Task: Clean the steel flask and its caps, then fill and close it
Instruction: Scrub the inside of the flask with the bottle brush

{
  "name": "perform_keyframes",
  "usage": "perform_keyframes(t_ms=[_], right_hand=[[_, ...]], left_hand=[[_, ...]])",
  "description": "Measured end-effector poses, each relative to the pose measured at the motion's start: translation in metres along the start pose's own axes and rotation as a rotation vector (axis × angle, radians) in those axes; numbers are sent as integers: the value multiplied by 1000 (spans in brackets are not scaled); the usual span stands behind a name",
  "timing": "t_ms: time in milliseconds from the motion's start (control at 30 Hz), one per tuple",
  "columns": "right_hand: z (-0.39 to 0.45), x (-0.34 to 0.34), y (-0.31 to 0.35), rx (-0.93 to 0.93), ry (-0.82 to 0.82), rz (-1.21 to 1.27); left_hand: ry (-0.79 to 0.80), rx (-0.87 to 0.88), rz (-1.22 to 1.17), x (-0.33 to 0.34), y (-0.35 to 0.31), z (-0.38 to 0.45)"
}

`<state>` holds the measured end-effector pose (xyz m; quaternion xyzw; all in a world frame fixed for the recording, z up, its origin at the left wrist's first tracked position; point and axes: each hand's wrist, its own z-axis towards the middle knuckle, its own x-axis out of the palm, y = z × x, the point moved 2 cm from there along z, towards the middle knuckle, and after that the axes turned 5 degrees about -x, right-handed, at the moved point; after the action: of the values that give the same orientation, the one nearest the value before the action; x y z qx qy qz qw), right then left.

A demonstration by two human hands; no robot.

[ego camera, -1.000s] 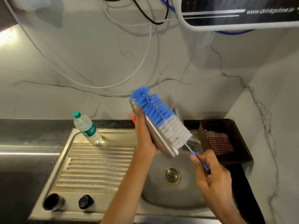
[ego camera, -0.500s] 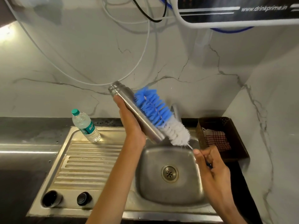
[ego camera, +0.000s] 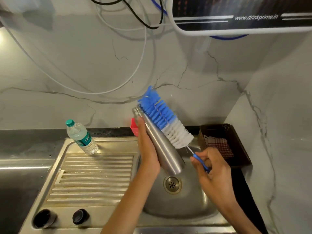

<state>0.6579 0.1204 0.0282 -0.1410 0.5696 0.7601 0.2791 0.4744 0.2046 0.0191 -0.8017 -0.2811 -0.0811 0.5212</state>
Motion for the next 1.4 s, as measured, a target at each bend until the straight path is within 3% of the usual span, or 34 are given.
perform_keyframes(t_ms=[100,200,300,433,633,733,867,1100,1267,1400], right_hand=[[-6,0,1,-7,-48,24],[-19,-6,1,17,-62,30],[-17,-1,-1,55,-50,56],[-3,7,4,120,-21,133],[-27,7,-4,121,30,105],[-19,12,-2,66,14,79],[-17,17,-6,-4,57,15],[-31,9,-9,130,82,53],[-21,15,-1,60,98,-3],[-38,24,-14,97,150,-40]], left_hand=[[-50,-106,-38,6,13,-1],[-148,-26,-130,4,-17,14],[-127,21,-167,4,-16,9],[-49,-131,-179,14,17,-18],[44,13,-172,2,-45,21],[108,-24,-118,3,-23,9],[102,-88,-76,2,8,-6],[-64,-11,-45,-10,-19,9],[-18,-121,-73,5,2,-10],[-30,19,-99,-3,-36,19]])
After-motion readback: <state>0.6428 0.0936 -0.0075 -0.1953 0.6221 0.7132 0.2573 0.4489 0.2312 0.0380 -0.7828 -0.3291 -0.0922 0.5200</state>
